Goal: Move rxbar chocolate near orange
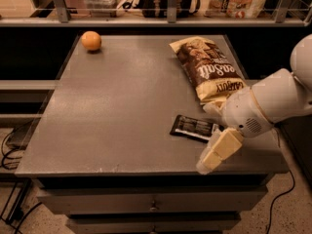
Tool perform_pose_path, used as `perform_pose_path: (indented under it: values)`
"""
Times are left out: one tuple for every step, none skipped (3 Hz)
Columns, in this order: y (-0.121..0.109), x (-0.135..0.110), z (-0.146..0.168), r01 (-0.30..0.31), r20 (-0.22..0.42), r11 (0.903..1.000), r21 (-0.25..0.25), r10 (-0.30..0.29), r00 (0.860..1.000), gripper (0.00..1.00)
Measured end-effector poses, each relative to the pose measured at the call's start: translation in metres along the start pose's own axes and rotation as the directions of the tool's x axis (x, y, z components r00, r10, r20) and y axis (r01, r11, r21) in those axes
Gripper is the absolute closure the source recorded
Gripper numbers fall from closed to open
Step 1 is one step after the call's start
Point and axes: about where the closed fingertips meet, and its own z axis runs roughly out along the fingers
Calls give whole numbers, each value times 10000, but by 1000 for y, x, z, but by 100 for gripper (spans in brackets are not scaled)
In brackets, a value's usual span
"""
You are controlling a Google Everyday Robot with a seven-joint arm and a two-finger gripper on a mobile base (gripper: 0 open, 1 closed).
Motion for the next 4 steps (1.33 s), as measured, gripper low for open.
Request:
perform_pose_path:
  values:
    - [1,3,19,-173,75,9996,-223,175,9998,18]
    - [1,3,25,-217,12,9992,-337,217,9998,42]
    - [2,-1,21,-217,10,9992,-336,217,9998,64]
    - [2,-2,19,-216,8,9992,-336,217,9998,87]
